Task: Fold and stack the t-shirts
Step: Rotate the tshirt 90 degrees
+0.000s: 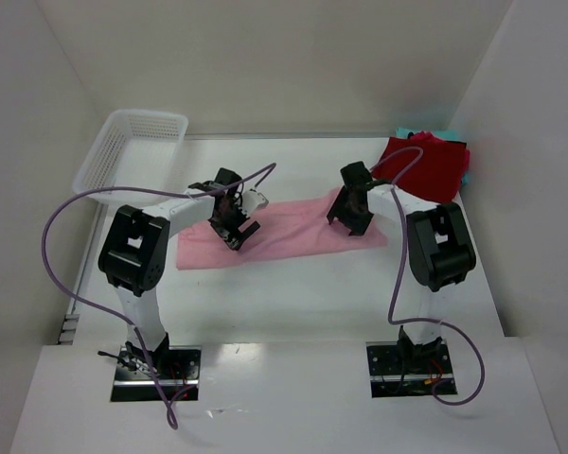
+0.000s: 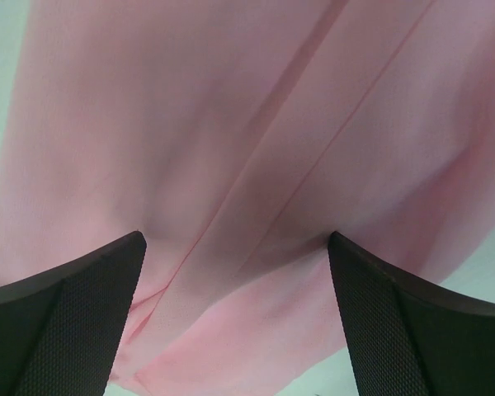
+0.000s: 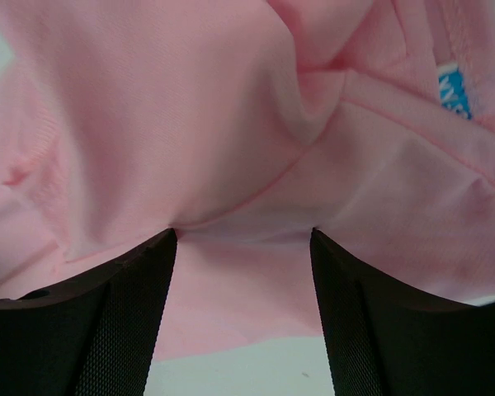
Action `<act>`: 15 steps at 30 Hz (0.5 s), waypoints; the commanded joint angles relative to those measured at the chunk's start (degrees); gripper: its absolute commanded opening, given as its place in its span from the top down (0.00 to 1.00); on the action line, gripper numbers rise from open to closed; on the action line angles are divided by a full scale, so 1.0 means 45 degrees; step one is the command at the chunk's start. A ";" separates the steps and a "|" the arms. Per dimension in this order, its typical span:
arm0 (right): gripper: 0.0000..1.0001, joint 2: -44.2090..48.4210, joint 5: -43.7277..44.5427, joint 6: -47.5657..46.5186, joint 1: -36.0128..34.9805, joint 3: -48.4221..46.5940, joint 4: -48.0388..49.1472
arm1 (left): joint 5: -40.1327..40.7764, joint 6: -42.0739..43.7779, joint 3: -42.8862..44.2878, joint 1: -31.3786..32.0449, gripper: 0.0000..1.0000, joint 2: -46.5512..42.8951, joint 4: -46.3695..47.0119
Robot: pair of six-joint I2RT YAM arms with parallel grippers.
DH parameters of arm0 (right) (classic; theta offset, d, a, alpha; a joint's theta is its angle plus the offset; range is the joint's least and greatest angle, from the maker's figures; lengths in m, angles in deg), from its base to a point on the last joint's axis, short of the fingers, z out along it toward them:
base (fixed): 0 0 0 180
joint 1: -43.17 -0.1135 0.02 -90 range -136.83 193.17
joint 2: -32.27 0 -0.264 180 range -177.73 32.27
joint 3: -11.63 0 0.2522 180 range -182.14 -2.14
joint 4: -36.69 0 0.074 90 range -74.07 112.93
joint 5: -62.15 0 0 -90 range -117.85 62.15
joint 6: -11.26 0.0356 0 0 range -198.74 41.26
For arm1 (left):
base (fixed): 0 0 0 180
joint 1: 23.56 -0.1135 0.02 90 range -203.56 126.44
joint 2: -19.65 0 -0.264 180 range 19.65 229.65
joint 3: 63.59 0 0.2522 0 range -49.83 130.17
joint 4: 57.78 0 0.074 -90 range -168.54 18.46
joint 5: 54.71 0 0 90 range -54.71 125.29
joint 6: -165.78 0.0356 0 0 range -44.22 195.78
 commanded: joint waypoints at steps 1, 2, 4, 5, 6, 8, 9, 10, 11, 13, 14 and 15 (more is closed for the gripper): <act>0.28 -0.0609 0.1123 0.0176 -0.0066 -0.0909 -0.0101 | 0.0804 -0.0385 -0.0303 -0.0081 0.01 0.0545 -0.0106; 0.28 -0.0611 0.1242 0.0060 -0.0066 -0.1044 -0.0101 | 0.0804 -0.0385 -0.0303 -0.0081 0.01 0.0545 -0.0106; 0.28 -0.1019 0.1243 0.0059 -0.0066 -0.1181 -0.0101 | 0.0804 -0.0385 -0.0303 -0.0081 0.01 0.0545 -0.0106; 0.26 -0.1137 0.1359 0.0059 -0.0066 -0.1182 -0.0101 | 0.0804 -0.0385 -0.0303 -0.0081 0.01 0.0661 -0.0106; 0.25 -0.1254 0.1360 0.0059 -0.0066 -0.1337 -0.0101 | 0.0804 -0.0385 -0.0303 -0.0081 0.01 0.0663 -0.0261; 0.24 -0.1547 0.1360 0.0059 -0.0066 -0.1455 -0.0101 | 0.0687 -0.0522 -0.0303 0.0036 0.01 0.0779 -0.0417; 0.24 -0.1549 0.1360 0.0059 -0.0066 -0.1591 -0.0101 | 0.0687 -0.0638 -0.0303 0.0036 0.01 0.0780 -0.0535; 0.24 -0.1723 0.1360 0.0059 -0.0066 -0.1709 0.0015 | 0.0687 -0.0639 -0.0303 0.0036 0.01 0.0780 -0.0536; 0.22 -0.1976 0.1360 -0.0095 -0.0066 -0.1961 0.0016 | 0.0687 -0.0794 -0.0303 0.0152 0.01 0.0780 -0.0536; 0.21 -0.2444 0.1360 -0.0097 -0.0066 -0.2294 0.0016 | 0.0550 -0.1068 -0.0303 0.0154 0.01 0.0780 -0.0866; 0.21 -0.2582 0.1360 -0.0232 -0.0066 -0.2624 0.0016 | 0.0395 -0.1185 -0.0303 0.0289 0.01 0.0780 -0.0868; 0.21 -0.2719 0.1360 -0.0234 -0.0066 -0.2802 0.0016 | 0.0220 -0.1302 -0.0303 0.0290 0.01 0.0644 -0.1042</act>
